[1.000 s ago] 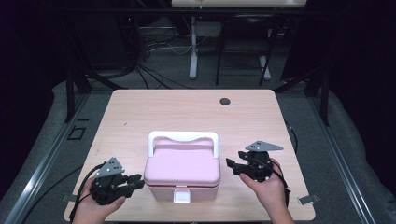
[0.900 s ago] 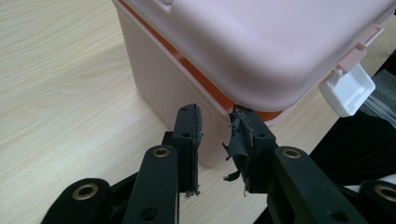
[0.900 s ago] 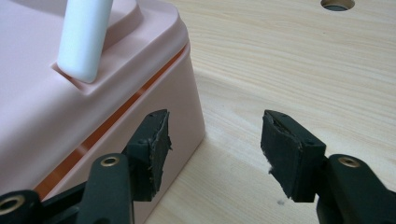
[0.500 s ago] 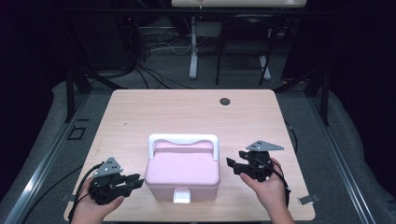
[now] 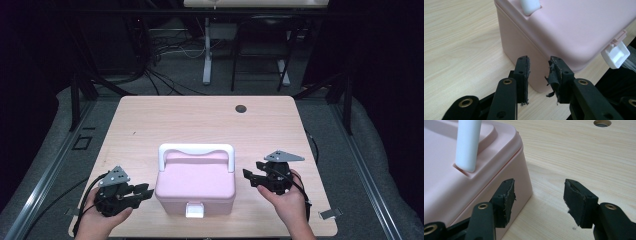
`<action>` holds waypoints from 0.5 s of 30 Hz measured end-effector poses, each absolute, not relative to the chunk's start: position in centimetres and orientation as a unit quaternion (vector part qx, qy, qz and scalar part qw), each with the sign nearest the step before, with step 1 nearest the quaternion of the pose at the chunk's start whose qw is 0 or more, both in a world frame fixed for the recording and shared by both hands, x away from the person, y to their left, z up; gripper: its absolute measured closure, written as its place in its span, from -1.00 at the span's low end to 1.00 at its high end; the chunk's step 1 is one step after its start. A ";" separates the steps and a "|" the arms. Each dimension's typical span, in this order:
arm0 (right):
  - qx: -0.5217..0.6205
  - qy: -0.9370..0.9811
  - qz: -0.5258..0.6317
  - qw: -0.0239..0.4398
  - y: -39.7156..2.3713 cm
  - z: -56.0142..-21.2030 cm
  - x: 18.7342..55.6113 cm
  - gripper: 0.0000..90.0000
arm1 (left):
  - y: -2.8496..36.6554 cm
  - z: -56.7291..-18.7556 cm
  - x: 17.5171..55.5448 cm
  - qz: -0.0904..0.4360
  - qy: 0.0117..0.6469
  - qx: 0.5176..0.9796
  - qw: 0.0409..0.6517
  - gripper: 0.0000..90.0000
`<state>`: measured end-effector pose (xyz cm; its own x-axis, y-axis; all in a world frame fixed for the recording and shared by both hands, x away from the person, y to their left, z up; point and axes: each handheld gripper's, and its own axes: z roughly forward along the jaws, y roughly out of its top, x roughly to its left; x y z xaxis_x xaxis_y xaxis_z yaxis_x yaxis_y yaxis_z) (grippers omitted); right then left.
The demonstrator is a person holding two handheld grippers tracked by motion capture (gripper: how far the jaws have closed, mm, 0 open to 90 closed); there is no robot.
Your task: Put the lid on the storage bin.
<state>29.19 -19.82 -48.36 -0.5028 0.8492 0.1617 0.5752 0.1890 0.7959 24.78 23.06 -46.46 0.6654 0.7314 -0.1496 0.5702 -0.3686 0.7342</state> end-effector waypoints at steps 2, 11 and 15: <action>0.472 0.754 0.427 0.161 -19.8 -48.4 29.2 -0.07 | 23.2 -46.5 24.9 0.105 0.398 0.819 0.400 0.49; 0.474 0.754 0.426 0.161 -19.9 -48.4 29.2 -0.07 | 23.7 -47.0 25.7 0.107 0.412 0.809 0.404 0.34; 0.473 0.755 0.424 0.161 -20.0 -48.4 29.2 -0.07 | 24.0 -47.2 26.1 0.109 0.420 0.804 0.407 0.27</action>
<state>29.20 -19.97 -48.37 -0.5000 0.8515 0.1581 0.5780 0.1922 0.7931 26.12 23.99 -47.17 0.6237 0.7638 -0.1660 0.5863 -0.3167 0.7456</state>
